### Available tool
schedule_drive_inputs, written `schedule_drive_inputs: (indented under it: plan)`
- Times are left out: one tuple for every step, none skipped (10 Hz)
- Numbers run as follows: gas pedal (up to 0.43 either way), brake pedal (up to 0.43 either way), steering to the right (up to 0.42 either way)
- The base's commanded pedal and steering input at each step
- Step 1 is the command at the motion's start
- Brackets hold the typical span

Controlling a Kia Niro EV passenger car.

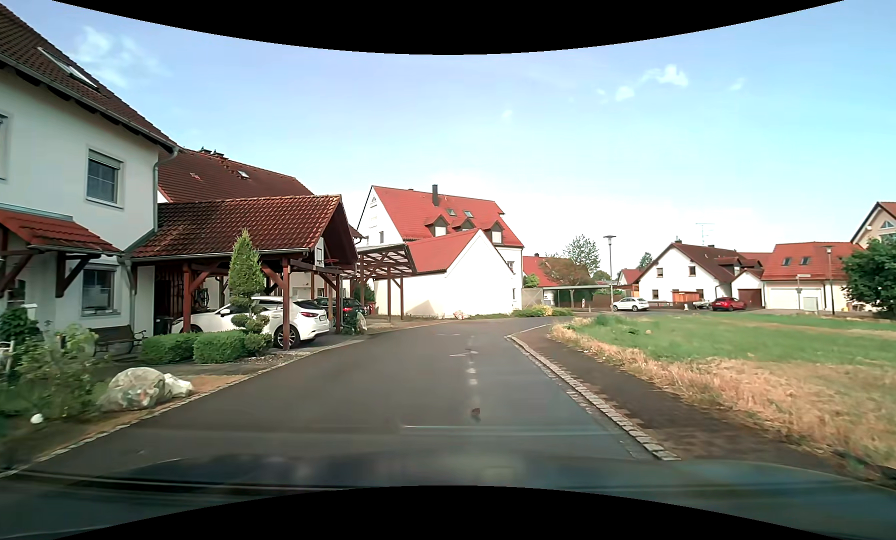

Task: Follow the waypoints while adhering to traffic rules and regulations

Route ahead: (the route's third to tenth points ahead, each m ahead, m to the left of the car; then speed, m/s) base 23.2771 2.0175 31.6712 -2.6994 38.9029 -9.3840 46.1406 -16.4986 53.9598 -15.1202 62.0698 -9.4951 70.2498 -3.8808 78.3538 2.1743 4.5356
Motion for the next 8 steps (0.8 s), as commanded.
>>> schedule_drive_inputs:
  plan:
    - [0.087, 0.0, -0.02]
    - [0.087, 0.0, -0.019]
    - [0.079, 0.0, -0.019]
    - [0.079, 0.0, -0.019]
    - [0.079, 0.0, -0.018]
    - [0.079, 0.0, -0.016]
    - [0.079, 0.0, -0.012]
    - [0.079, 0.0, -0.006]
